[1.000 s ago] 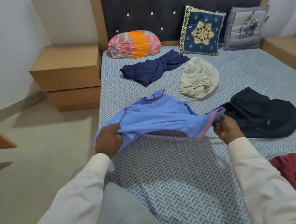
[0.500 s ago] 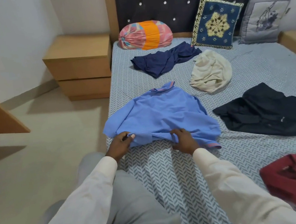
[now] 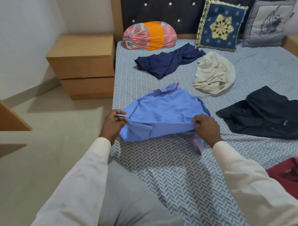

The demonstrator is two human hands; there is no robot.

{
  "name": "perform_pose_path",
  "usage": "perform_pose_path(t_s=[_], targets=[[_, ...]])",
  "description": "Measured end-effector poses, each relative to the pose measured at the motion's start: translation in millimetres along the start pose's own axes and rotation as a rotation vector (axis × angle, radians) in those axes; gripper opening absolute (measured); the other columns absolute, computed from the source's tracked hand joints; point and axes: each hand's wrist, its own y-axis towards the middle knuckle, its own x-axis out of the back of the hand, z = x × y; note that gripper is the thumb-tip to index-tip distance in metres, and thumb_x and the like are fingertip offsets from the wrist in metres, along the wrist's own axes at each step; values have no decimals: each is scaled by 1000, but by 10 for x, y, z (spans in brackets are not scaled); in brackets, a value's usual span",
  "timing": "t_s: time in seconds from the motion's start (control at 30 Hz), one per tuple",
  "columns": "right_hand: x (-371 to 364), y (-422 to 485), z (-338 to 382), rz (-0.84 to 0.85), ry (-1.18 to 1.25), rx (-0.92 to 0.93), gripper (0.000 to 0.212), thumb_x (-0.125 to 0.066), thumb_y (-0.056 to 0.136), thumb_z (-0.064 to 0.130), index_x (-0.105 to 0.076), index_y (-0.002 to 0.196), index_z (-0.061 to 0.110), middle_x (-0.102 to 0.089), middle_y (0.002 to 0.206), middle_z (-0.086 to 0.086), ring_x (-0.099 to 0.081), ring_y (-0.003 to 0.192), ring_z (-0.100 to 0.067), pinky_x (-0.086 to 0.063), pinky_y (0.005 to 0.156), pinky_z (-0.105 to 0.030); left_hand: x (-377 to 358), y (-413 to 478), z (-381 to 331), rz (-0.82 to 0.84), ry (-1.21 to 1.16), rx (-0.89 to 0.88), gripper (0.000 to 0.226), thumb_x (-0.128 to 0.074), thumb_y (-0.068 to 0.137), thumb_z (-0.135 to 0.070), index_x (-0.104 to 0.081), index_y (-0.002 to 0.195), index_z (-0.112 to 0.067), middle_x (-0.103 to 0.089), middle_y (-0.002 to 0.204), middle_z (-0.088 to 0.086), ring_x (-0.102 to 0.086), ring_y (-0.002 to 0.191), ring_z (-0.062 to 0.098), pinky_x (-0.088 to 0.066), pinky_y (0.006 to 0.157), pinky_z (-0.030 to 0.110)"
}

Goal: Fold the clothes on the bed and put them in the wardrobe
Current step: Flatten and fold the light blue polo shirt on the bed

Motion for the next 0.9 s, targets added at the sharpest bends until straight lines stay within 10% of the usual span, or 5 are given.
perform_pose_path(t_s=[0.17,0.3,0.43,0.6,0.9], targets=[[73,50,-65,423,-38,-152,28,-43,89,17,-60,68,25,-64,90,-8,-59,87,-23,-46,83,-31,-71,-17,178,-352,303,-14,21,-50,80,0,-63,86,-15,-69,92,10,-64,87,29,-54,83,37],[-34,43,-11,449,96,-159,37,-46,92,6,-51,66,31,-51,71,8,-44,64,-5,-39,66,-25,-426,-313,400,290,824,179,7,-56,81,-10,-60,80,-4,-68,96,20,-66,87,35,-54,77,39],[-50,20,-43,348,230,-52,24,-41,77,17,-49,56,7,-53,59,-6,-44,57,-18,-31,57,-32,-700,-639,487,470,492,561,22,-71,82,-25,-49,84,-20,-53,66,12,-47,46,21,-44,46,27],[24,74,-51,292,352,2,38,-40,67,23,-56,73,-10,-53,66,-13,-47,65,-20,-32,60,-30,-910,-506,627,180,445,485,72,-72,66,-54,-50,125,-18,-64,114,10,-68,89,31,-55,67,34],[176,69,-92,248,514,20,18,-42,85,11,-45,71,0,-31,65,-12,-27,59,-23,-22,55,-29,-848,-328,345,-131,-413,450,19,-45,88,-16,-53,105,-19,-63,105,14,-61,80,30,-55,65,42]])
